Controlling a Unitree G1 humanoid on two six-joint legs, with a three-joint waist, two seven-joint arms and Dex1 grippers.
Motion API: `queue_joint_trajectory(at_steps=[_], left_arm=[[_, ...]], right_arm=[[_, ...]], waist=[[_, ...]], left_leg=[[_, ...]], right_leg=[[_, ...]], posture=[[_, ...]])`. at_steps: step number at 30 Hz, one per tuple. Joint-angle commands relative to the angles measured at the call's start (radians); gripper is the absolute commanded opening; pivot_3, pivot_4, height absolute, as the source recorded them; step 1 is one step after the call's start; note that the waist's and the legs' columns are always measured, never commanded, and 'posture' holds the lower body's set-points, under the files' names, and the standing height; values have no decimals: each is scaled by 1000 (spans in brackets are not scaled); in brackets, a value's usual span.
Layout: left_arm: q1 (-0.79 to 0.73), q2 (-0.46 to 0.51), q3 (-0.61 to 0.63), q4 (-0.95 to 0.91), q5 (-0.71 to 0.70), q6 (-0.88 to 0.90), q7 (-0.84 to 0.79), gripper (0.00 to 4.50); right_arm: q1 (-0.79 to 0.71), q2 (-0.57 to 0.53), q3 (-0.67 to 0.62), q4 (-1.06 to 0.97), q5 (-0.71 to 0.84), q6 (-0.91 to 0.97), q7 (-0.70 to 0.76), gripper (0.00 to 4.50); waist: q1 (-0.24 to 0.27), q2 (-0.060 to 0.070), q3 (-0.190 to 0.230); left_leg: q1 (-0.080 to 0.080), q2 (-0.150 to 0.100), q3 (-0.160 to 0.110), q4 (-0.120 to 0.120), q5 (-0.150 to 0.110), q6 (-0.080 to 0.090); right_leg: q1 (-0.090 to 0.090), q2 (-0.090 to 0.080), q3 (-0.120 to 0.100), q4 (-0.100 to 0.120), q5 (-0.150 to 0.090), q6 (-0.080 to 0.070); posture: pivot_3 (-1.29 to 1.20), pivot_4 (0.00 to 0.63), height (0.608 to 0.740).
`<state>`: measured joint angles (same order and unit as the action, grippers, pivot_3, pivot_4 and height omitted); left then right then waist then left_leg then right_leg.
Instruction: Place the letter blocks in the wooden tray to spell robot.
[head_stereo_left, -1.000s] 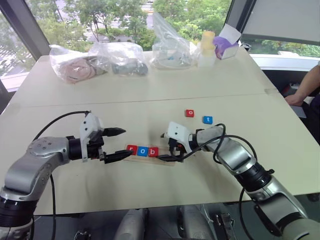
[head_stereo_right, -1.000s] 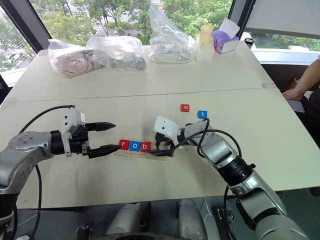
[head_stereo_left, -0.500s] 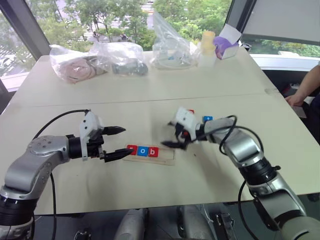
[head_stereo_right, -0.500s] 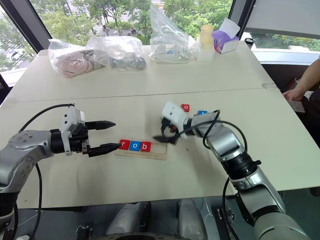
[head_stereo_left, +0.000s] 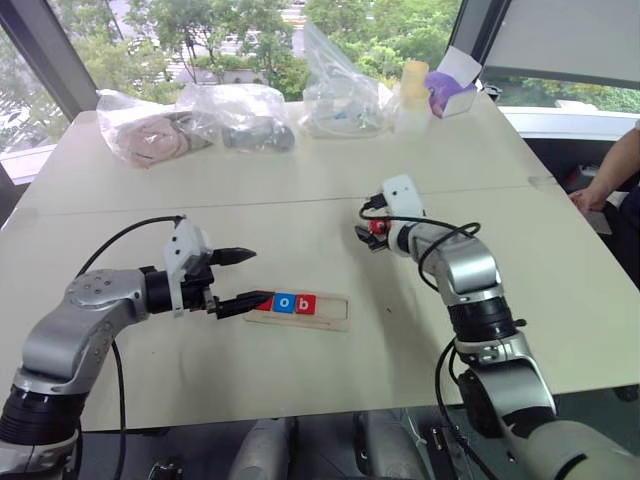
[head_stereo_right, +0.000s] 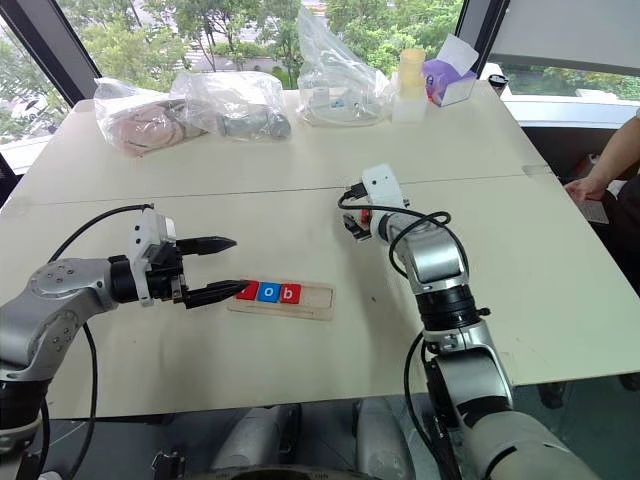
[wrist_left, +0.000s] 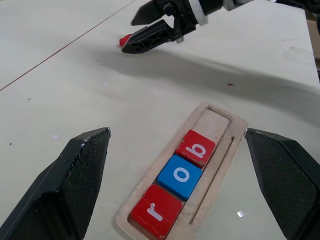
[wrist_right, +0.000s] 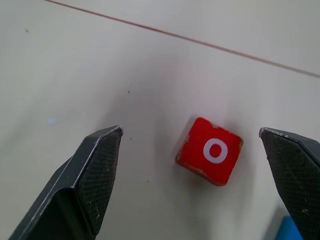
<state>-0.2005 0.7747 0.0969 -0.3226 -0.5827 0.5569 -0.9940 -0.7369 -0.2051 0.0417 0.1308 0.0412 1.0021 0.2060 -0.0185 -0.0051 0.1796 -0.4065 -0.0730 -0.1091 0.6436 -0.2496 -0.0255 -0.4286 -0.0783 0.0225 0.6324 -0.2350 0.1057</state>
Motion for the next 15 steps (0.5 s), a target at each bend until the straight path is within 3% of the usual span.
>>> queue_joint_trajectory(at_steps=[1, 7, 10, 15], left_arm=[[3, -6, 14, -22, 5, -20, 14, 4500], [12, -8, 18, -30, 7, -21, 27, 4500], [13, -10, 17, -33, 8, -22, 32, 4500], [13, -16, 12, -33, 10, -25, 41, 4500]], right_arm=[[-32, 37, -33, 15, -11, 16, -68, 4469], [-54, 84, -85, 66, 10, 33, -125, 4469], [-69, 111, -117, 94, 19, 32, -157, 3732], [-82, 140, -112, 106, 13, 34, -189, 1144]], waist=[[0, 0, 0], [-1, 0, 0], [-2, 0, 0], [-3, 0, 0]], left_leg=[[0, 0, 0, 0, 0, 0], [0, 0, 0, 0, 0, 0], [0, 0, 0, 0, 0, 0], [0, 0, 0, 0, 0, 0]], right_leg=[[0, 0, 0, 0, 0, 0], [0, 0, 0, 0, 0, 0], [0, 1, 0, 0, 0, 0], [0, 1, 0, 1, 0, 0]], posture=[[0, 150, 740], [0, 150, 740], [0, 150, 740], [0, 150, 740]])
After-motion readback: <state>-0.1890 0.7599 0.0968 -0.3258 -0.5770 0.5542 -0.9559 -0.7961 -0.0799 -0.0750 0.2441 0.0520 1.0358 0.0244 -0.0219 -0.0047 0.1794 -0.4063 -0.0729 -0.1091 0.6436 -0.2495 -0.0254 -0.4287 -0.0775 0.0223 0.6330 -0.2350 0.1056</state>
